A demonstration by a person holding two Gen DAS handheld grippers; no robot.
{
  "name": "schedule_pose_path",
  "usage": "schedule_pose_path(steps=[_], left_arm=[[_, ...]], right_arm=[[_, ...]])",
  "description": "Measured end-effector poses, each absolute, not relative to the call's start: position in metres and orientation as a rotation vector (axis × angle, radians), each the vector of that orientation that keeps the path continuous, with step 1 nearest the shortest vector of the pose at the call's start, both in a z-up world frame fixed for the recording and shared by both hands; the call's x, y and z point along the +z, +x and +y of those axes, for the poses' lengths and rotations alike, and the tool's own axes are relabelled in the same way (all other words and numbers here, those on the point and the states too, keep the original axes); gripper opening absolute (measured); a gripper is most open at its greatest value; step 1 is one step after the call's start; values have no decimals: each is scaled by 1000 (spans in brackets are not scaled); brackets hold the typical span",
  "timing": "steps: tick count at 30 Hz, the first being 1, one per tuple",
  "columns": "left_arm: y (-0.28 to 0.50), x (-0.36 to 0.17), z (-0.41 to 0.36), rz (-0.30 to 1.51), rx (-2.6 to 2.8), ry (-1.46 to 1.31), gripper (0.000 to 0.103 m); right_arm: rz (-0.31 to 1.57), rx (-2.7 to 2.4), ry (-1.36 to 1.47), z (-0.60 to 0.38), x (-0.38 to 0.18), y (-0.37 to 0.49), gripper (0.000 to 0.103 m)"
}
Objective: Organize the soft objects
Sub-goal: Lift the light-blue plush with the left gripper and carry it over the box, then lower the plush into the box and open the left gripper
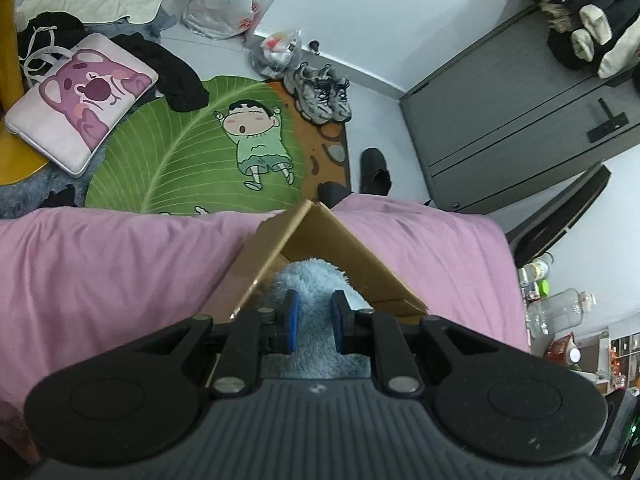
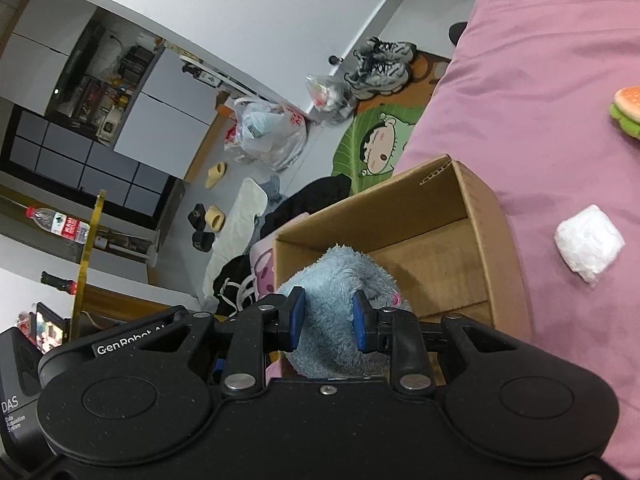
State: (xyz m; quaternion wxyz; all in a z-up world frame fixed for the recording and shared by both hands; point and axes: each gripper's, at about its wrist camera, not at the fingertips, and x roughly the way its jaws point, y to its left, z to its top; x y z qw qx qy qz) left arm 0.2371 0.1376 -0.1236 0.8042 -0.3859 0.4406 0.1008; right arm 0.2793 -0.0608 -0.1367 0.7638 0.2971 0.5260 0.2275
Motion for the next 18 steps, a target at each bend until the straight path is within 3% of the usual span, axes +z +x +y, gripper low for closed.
schedule_pose_path(steps=[13, 18], left_arm=[[266, -148, 147, 1024, 245, -831, 20], [262, -144, 146, 1024, 245, -826, 20]], right_arm=[[1199, 436, 585, -46, -160, 295, 27], [1208, 424, 580, -47, -156, 293, 32]])
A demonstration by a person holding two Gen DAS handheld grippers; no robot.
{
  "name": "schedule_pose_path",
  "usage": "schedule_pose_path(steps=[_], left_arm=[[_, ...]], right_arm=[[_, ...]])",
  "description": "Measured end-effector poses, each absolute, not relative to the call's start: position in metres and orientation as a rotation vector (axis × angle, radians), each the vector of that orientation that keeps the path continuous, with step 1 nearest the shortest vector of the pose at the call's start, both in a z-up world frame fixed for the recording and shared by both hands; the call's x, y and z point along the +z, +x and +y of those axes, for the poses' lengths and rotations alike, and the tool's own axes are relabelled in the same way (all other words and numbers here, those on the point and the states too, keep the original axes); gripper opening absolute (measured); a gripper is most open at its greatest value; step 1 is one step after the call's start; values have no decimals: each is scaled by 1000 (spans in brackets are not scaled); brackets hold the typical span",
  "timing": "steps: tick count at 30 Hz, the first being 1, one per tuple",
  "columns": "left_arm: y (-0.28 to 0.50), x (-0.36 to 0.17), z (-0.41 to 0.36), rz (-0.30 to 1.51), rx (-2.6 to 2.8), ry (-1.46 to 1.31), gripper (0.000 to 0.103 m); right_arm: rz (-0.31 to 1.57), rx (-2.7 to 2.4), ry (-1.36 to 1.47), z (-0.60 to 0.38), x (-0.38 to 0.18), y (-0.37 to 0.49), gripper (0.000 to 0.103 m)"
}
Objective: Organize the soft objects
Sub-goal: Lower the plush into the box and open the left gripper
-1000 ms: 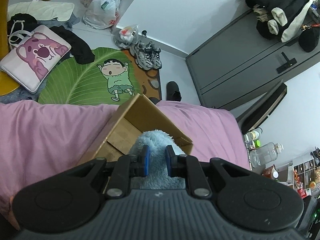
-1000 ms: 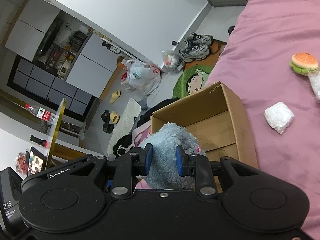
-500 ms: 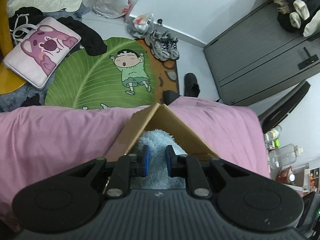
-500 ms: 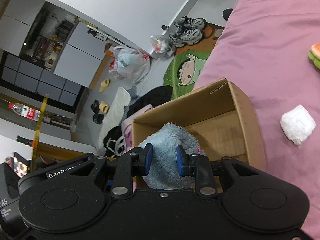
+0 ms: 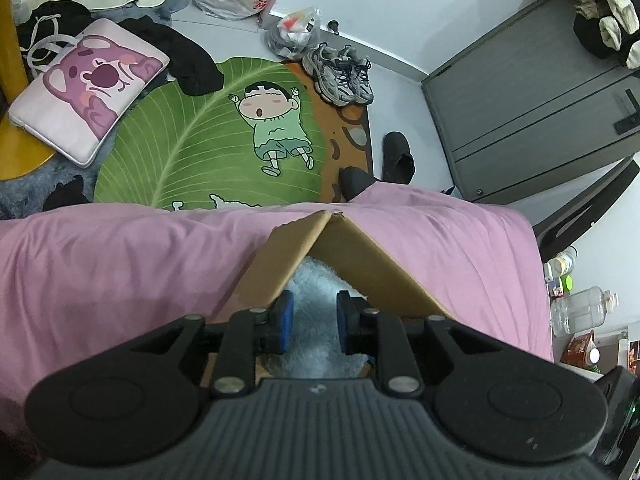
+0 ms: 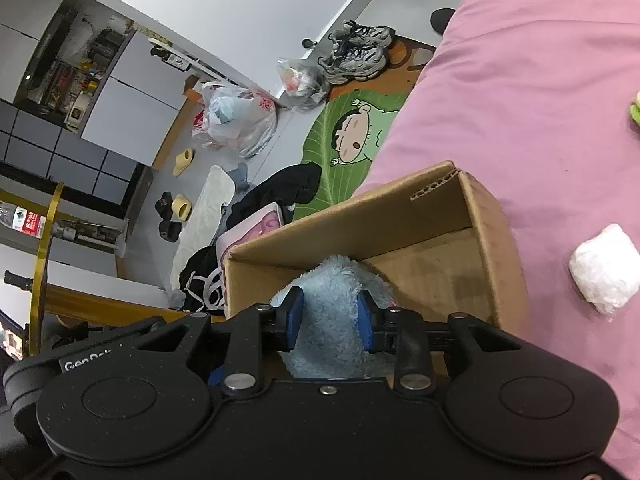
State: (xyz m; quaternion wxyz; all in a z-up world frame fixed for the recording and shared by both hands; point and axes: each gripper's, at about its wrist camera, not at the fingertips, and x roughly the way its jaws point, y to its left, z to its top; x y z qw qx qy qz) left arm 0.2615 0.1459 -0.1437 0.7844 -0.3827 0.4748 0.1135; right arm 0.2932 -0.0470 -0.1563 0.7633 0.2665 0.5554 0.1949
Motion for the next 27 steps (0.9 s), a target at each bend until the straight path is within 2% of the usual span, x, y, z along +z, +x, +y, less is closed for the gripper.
schedule_pose_path(steps=[2, 9, 12, 14, 16, 19, 25, 27], left_arm=[[260, -142, 145, 1026, 248, -830, 20], [246, -127, 144, 998, 240, -821, 20], [238, -118, 142, 984, 241, -810, 22], [233, -113, 140, 977, 245, -799, 28], [228, -107, 137, 973, 247, -767, 43], [222, -97, 131, 965, 252, -714, 57], [206, -81, 118, 928, 245, -652, 69], [202, -77, 113, 920, 251, -624, 70]], right_arm=[[1209, 416, 588, -50, -154, 292, 35], [1161, 425, 617, -60, -137, 284, 56], [1145, 414, 613, -66, -130, 280, 60], [1135, 415, 612, -71, -125, 276, 63], [1121, 420, 601, -75, -118, 272, 64], [1100, 430, 583, -82, -108, 266, 67], [1069, 416, 553, -101, -94, 255, 72], [1050, 408, 544, -108, -89, 250, 80]])
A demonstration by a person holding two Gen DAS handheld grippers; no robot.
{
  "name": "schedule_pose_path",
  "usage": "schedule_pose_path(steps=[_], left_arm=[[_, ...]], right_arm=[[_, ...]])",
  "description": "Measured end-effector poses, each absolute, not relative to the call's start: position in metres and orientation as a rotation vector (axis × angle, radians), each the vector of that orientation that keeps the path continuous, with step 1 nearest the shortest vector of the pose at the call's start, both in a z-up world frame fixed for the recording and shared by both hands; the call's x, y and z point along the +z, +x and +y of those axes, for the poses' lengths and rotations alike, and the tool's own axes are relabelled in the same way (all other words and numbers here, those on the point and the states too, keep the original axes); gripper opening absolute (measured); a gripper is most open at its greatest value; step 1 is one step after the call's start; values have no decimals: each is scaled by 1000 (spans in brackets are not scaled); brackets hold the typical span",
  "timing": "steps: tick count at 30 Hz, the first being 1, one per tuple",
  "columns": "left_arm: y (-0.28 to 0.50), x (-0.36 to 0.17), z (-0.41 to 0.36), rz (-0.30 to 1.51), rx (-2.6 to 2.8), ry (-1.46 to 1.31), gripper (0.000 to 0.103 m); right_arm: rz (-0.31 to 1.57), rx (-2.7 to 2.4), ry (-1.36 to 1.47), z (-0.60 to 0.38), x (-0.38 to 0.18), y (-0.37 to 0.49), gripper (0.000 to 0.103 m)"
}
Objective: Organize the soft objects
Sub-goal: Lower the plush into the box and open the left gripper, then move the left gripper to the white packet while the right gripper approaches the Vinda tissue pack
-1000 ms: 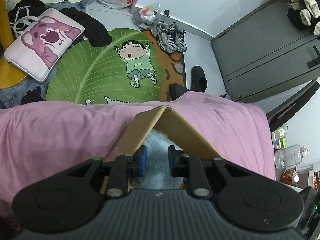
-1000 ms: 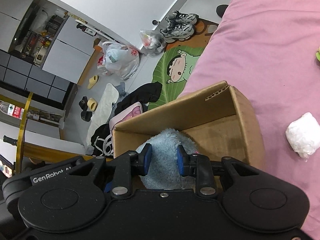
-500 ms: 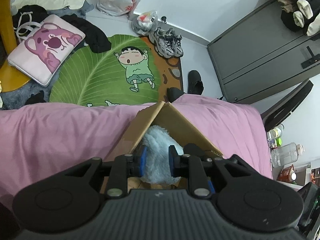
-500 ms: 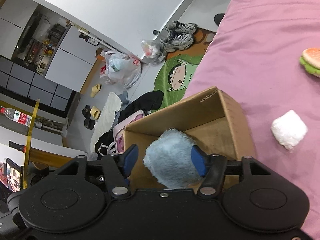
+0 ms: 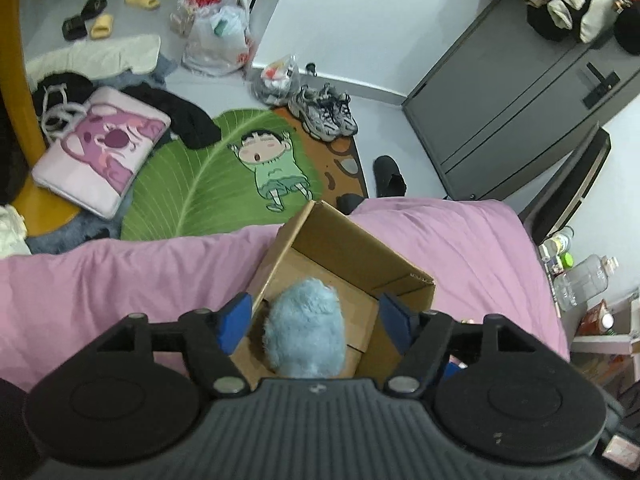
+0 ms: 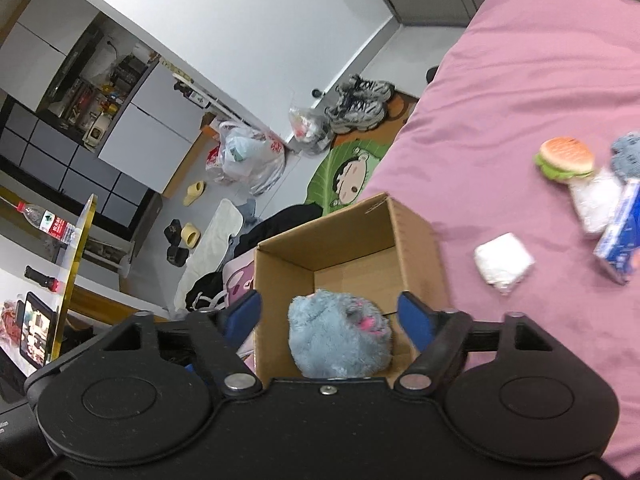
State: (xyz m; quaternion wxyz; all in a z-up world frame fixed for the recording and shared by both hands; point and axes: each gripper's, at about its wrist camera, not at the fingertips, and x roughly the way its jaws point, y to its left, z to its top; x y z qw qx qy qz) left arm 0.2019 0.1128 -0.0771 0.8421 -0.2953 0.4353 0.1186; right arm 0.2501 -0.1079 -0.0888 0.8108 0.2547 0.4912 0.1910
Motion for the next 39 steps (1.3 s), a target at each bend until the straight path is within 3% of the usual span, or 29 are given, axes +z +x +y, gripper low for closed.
schedule_pose_path(steps=[14, 18, 27, 30, 39], left_arm=[[164, -53, 82, 850, 242, -517, 71], [154, -44, 73, 811, 233, -501, 81], [145, -26, 39, 786, 176, -394, 84], [143, -23, 25, 786, 165, -367, 91], [140, -18, -11, 782, 128, -311, 100]], right_arm=[[974, 380, 472, -142, -68, 217, 90], [950, 366, 444, -158, -62, 205, 93], [894, 346, 417, -198, -48, 189, 103], [885, 335, 414, -211, -46, 186, 103], [876, 291, 438, -246, -50, 179, 103]])
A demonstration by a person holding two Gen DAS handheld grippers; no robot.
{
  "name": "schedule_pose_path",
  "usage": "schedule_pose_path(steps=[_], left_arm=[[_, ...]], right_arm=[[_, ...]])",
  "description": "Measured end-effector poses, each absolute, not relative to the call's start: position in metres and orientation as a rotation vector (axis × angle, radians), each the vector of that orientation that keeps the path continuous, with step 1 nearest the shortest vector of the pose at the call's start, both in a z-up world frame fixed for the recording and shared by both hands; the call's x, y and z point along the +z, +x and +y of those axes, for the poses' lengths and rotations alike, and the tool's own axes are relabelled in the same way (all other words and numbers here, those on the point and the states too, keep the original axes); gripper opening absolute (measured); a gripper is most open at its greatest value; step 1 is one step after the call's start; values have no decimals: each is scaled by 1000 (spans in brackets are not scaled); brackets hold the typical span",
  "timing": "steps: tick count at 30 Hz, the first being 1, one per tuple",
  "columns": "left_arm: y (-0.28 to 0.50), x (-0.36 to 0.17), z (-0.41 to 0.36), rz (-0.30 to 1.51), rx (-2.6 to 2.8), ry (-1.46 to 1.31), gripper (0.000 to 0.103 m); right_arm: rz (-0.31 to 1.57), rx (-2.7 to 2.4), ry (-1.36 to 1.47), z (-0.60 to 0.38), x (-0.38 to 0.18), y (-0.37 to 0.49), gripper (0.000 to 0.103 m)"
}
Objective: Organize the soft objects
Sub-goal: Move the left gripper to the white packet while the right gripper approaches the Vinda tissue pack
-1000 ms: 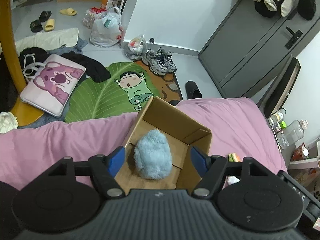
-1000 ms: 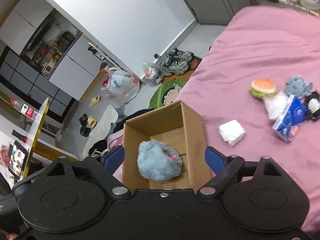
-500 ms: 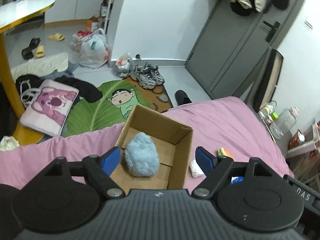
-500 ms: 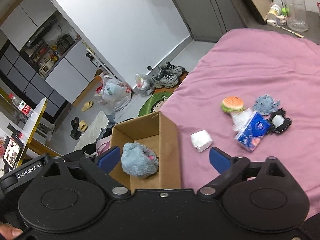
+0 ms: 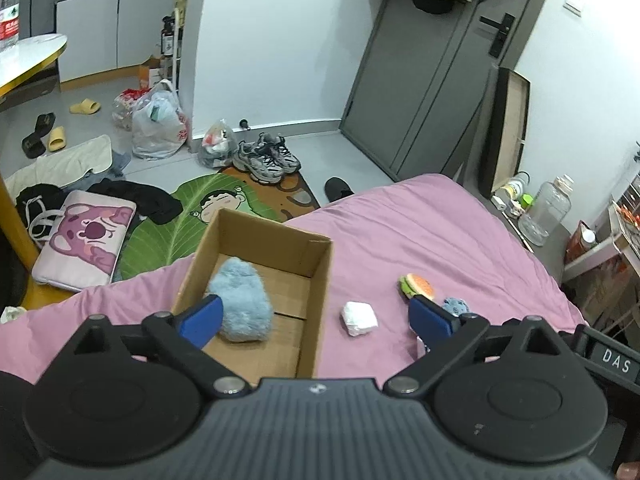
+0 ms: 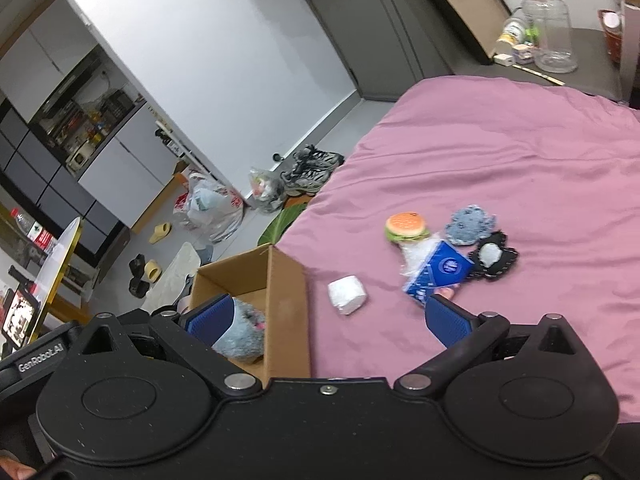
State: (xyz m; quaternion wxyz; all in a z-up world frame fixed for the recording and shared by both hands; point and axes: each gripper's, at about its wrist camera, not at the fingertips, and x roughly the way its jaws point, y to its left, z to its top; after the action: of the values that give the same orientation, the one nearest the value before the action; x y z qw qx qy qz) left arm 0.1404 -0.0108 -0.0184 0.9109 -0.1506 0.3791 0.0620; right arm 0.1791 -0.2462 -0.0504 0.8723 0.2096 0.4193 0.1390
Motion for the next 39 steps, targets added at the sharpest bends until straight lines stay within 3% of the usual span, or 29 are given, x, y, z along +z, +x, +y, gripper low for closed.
schedule_pose_path(steps=[29, 39], left_arm=[[189, -71, -91, 878, 114, -263, 97], [226, -108, -102, 925, 169, -288, 85]], right_arm=[[948, 183, 735, -316, -136, 216, 102], [1019, 178, 822, -326, -173, 242, 82]])
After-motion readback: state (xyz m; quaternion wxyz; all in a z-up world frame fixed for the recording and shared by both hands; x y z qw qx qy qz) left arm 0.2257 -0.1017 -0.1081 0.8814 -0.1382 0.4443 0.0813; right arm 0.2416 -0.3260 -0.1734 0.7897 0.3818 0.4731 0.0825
